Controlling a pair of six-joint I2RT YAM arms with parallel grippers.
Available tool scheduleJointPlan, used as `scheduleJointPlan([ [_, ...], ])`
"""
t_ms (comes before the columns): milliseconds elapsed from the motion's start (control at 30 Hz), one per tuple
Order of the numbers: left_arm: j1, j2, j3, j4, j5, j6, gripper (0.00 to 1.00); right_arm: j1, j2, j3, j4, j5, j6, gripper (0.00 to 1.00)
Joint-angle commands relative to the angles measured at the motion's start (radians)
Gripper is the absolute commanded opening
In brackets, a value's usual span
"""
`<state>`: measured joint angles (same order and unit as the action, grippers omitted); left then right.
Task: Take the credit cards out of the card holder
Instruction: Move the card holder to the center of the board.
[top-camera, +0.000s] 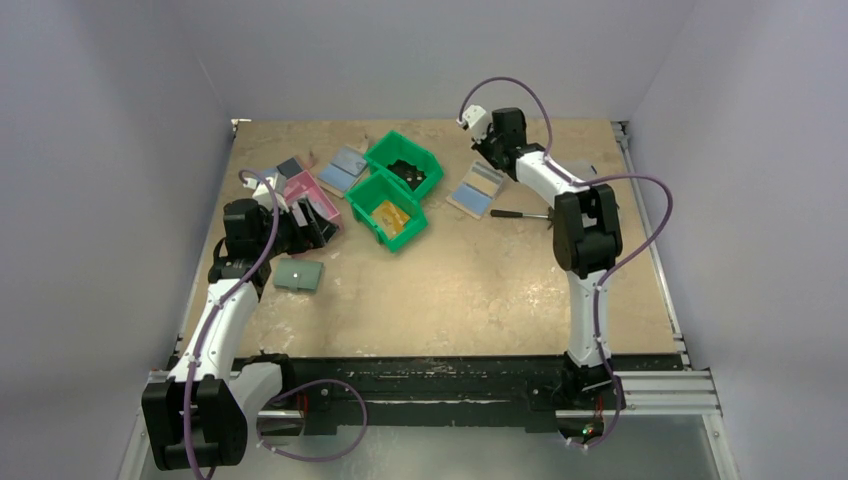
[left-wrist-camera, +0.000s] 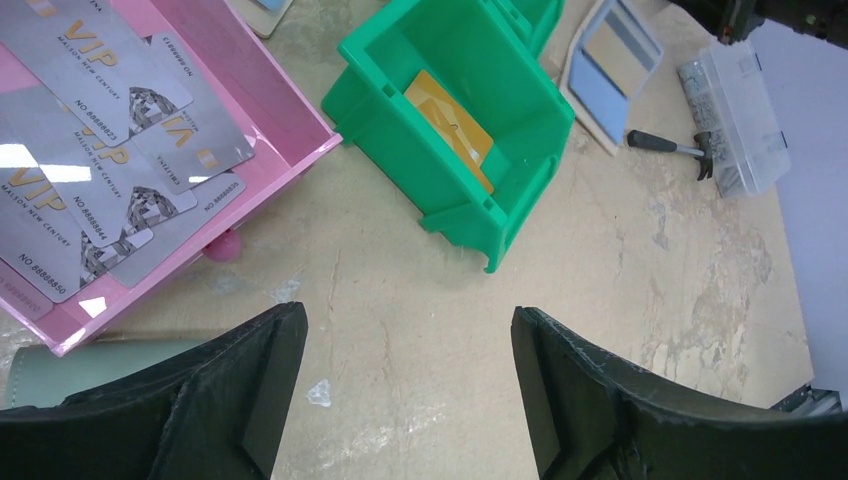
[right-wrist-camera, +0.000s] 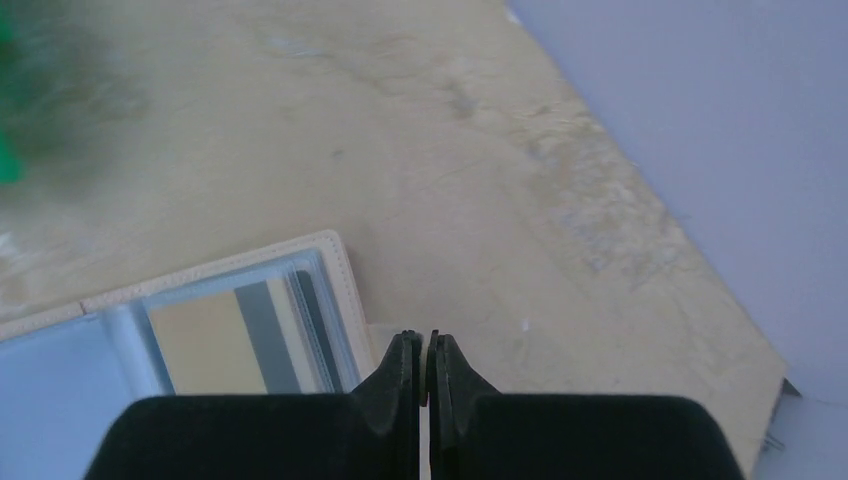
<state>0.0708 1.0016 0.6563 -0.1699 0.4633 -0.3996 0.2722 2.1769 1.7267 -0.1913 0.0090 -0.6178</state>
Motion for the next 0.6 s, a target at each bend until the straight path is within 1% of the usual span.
scheduleJointPlan([
  [0,-0.003,-0.016,0.035,0.007,-0.01,0.025,0.8,-0.032,0.021,0.115,0.171,0.238,0.064,0.18],
  [33,-0.003,-0.017,0.036,0.006,-0.01,0.025,0.8,-0.043,0.013,0.115,0.18,0.247,0.079,0.29],
  [67,-0.002,-0.017,0.036,0.007,-0.009,0.024,0.8,-0.055,0.0,0.108,0.182,0.244,0.093,0.37],
  [133,-0.002,-0.019,0.035,0.007,-0.009,0.024,0.8,-0.079,-0.051,0.072,0.179,0.206,0.119,0.49],
  [200,-0.002,-0.022,0.035,0.006,-0.01,0.023,0.8,-0.109,-0.119,0.007,0.167,0.137,0.139,0.57],
  [267,-0.003,-0.026,0.036,0.009,-0.008,0.024,0.8,-0.132,-0.198,-0.065,0.12,0.047,0.142,0.65],
  [367,-0.003,-0.031,0.036,0.01,-0.004,0.022,0.8,-0.175,-0.318,-0.164,-0.005,-0.111,0.123,0.71],
  [467,-0.002,-0.039,0.034,0.012,0.0,0.019,0.8,-0.233,-0.406,-0.232,-0.164,-0.258,0.089,0.73],
  [567,-0.003,-0.048,0.035,0.015,0.007,0.018,0.8,-0.315,-0.484,-0.313,-0.273,-0.366,0.046,0.73],
])
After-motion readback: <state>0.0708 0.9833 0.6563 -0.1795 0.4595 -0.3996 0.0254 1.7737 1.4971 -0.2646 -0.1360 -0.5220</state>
